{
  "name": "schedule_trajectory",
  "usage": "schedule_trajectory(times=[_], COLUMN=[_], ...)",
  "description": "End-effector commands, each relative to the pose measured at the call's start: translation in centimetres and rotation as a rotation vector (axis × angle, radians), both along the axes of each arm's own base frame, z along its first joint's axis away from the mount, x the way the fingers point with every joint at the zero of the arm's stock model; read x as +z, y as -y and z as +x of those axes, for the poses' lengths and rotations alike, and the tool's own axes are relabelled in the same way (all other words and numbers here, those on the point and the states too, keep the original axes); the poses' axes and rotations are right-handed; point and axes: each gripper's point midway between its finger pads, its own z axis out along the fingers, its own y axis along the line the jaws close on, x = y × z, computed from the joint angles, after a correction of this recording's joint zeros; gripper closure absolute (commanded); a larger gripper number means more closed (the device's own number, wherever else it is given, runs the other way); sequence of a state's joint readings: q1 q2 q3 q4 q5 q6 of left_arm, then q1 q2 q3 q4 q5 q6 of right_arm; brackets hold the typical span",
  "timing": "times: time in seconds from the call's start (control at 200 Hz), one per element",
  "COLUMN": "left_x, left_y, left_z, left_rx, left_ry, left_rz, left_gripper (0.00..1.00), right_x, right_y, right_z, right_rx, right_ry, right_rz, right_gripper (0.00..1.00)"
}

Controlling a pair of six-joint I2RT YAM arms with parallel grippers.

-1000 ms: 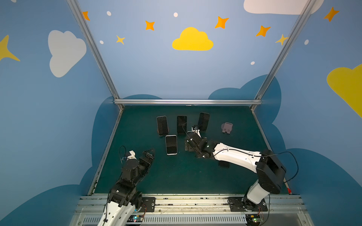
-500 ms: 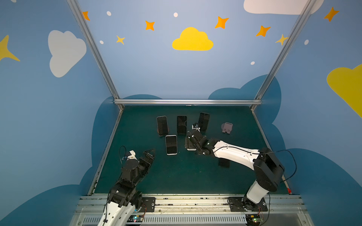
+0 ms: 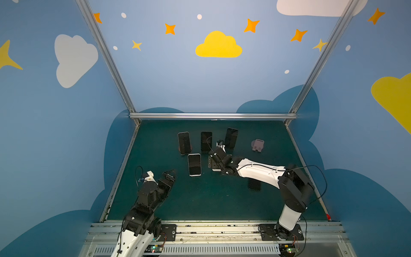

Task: Remove the phone from the phone stand

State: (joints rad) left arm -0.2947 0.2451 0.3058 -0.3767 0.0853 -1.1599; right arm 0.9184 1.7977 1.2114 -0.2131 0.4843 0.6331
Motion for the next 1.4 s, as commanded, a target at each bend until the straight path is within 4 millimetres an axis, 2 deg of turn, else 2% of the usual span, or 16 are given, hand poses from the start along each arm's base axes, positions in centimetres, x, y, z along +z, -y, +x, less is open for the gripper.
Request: schedule_trajectory(times=[0.0,0.411,0.926,1.131,1.397], left_x=[1.0,1.0,1.1,1.1,1.5], left_y=[-0.1,-0.2,-0.3,-0.2,-0.2], left_z=[0.1,0.2,0.0,0.0,0.0], left_rx=[-0.002,0.002,-0.001,-0.002,-0.003], left_ry=[0.036,0.039,0.04,0.041,0.049], left_rz=[0.007,0.016,0.027,0.027,0.021], left_gripper=[0.0,0.0,0.0,0.0,0.0], right_x=[0.3,-0.8,-1.7,-1.2,0.0], right_y=[-0.3,-0.5,-0.6,-0.5,-1.5], right_z=[0.9,1.3,1.6,1.6,1.2], right_rx=[-0.037,-0.068,-0.058,-0.053,-0.006], right_ry=[0.02,0.028,0.033,0.045,0.052], right_rz=[0.018,0.017,-0.002,-0.005,0.039], right_gripper=[0.1,0.19,0.21,0.25,0.3])
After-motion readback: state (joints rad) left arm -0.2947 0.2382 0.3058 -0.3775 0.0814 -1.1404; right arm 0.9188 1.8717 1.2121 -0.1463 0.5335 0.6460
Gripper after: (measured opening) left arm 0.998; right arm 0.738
